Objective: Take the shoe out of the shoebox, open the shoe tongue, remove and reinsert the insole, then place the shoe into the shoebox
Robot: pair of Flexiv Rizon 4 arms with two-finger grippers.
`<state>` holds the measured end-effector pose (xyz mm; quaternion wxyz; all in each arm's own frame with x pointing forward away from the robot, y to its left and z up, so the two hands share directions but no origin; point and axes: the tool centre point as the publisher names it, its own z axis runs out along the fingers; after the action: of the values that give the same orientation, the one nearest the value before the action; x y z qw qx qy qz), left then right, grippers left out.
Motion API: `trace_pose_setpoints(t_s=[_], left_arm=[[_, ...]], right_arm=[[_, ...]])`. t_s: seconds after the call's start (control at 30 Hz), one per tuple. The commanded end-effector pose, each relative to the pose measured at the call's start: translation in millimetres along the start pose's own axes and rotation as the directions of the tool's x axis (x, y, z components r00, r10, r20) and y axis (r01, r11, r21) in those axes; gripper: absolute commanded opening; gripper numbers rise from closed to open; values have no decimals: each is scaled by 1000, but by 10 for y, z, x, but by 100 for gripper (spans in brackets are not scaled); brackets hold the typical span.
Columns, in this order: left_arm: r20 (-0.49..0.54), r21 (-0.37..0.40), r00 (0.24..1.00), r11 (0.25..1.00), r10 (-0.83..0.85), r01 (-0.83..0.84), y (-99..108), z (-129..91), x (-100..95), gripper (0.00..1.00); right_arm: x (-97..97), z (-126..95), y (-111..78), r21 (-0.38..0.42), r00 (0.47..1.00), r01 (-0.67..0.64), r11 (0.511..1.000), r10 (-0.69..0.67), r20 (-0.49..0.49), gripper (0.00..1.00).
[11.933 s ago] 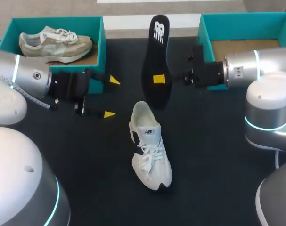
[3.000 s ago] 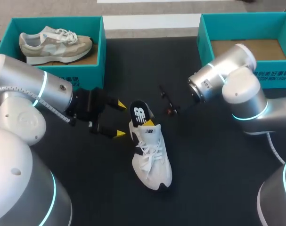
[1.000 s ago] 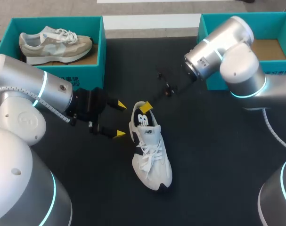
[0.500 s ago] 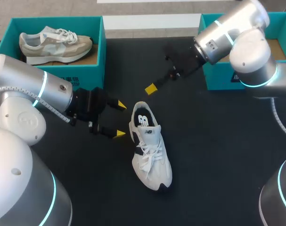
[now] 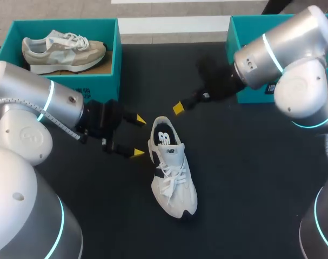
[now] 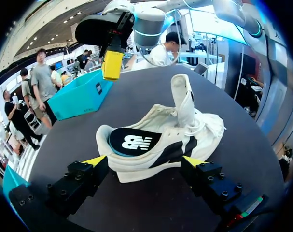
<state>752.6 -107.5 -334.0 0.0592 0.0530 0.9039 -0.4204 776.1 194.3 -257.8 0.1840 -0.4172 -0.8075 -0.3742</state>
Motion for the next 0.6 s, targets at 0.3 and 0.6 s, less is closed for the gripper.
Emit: trace_pose_setpoints(t_s=[0.3,0.6], left_arm=[[-55,-73,996,994,74,-78,-55,-653,-148,100],[-22,-155,998,986,63,-66,130,-1087,-405,100]], right_arm=[[89,66,43,119,947,-75,990,33,318,0],[89,66,43,119,947,-75,990,33,318,0]])
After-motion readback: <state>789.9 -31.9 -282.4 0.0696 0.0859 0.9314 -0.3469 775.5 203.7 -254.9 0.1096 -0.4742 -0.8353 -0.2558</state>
